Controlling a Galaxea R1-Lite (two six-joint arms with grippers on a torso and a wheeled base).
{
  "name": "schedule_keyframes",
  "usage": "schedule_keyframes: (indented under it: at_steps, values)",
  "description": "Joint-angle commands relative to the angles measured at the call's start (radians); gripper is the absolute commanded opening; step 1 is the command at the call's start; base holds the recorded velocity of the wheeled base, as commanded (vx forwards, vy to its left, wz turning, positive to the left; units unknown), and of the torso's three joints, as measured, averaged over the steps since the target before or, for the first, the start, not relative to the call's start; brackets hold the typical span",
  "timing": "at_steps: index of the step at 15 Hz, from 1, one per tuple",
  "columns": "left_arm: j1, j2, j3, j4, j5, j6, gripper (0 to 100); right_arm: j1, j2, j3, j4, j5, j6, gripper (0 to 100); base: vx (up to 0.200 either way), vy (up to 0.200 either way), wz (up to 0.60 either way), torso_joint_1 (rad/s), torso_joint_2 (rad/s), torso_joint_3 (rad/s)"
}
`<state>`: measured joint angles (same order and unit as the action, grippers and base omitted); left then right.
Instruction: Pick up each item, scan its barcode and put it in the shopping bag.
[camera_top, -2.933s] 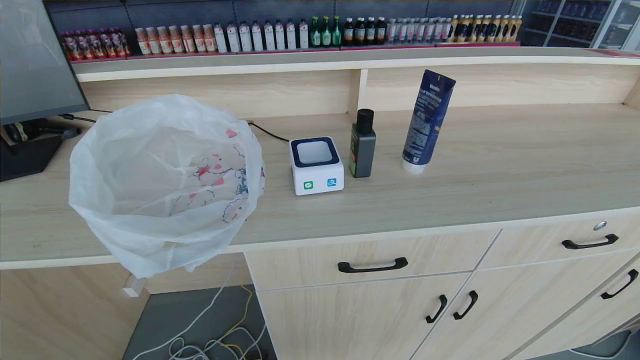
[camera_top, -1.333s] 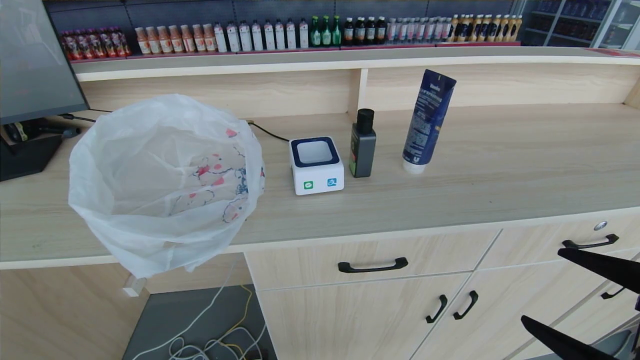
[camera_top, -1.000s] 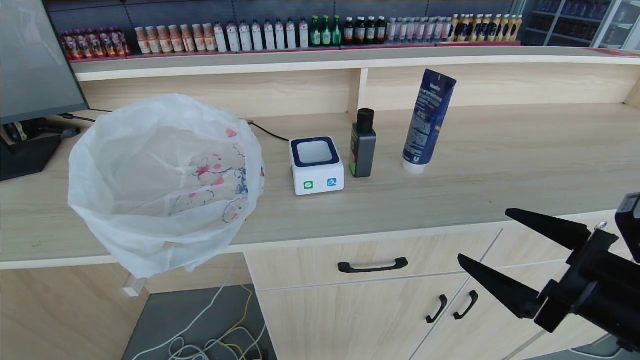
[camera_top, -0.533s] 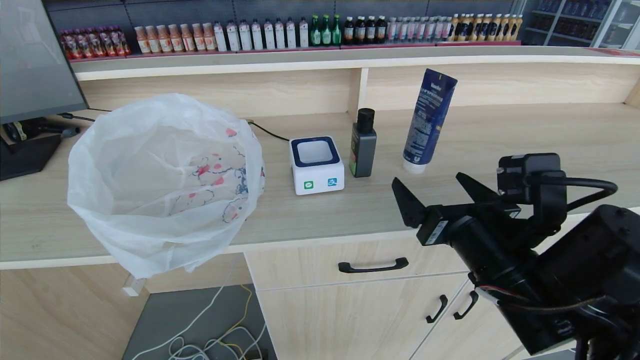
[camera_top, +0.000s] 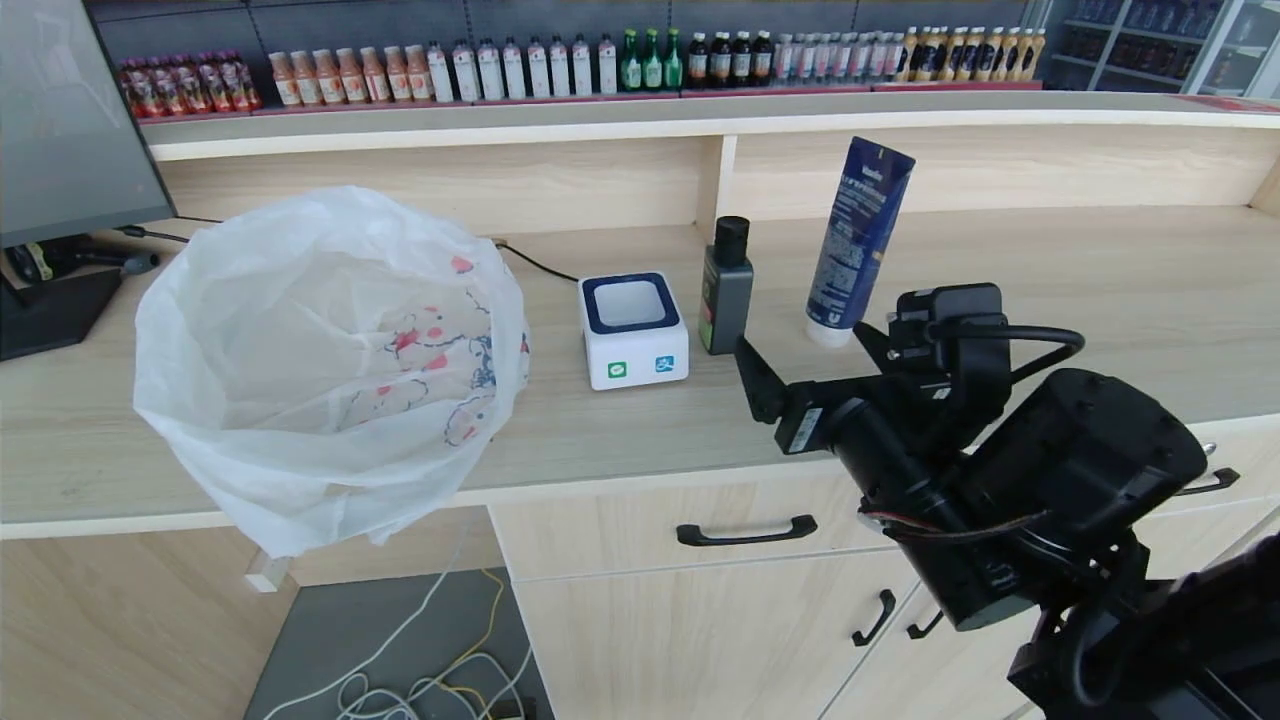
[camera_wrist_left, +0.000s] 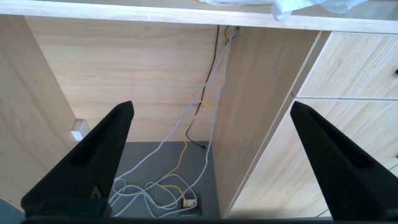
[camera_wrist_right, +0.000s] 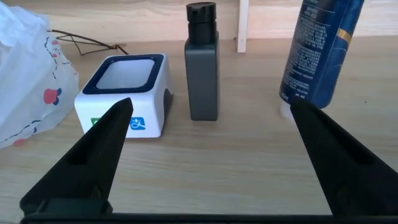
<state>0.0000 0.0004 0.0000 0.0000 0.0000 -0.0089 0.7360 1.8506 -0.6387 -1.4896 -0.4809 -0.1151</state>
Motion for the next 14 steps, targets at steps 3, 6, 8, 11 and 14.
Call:
schedule_keyframes:
  at_steps: [3,6,8,11,14]
  values:
    - [0.000,0.000,0.000,0.000,0.000,0.000,100,-0.030,0.010,-0.084,0.088,0.044,0.008,100,0.000,0.000,0.00,0.000,0.00,0.000]
    - [0.000,0.000,0.000,0.000,0.000,0.000,100,-0.036,0.021,-0.139,0.161,0.048,0.051,100,0.000,0.000,0.00,0.000,0.00,0.000]
    - [0.000,0.000,0.000,0.000,0.000,0.000,100,-0.052,0.045,-0.193,0.187,0.080,0.051,100,0.000,0.000,0.00,0.000,0.00,0.000]
    - [0.000,0.000,0.000,0.000,0.000,0.000,100,-0.076,0.088,-0.300,0.253,0.117,0.051,100,0.000,0.000,0.00,0.000,0.00,0.000]
    - [0.000,0.000,0.000,0.000,0.000,0.000,100,-0.078,0.136,-0.421,0.311,0.127,0.048,100,0.000,0.000,0.00,0.000,0.00,0.000]
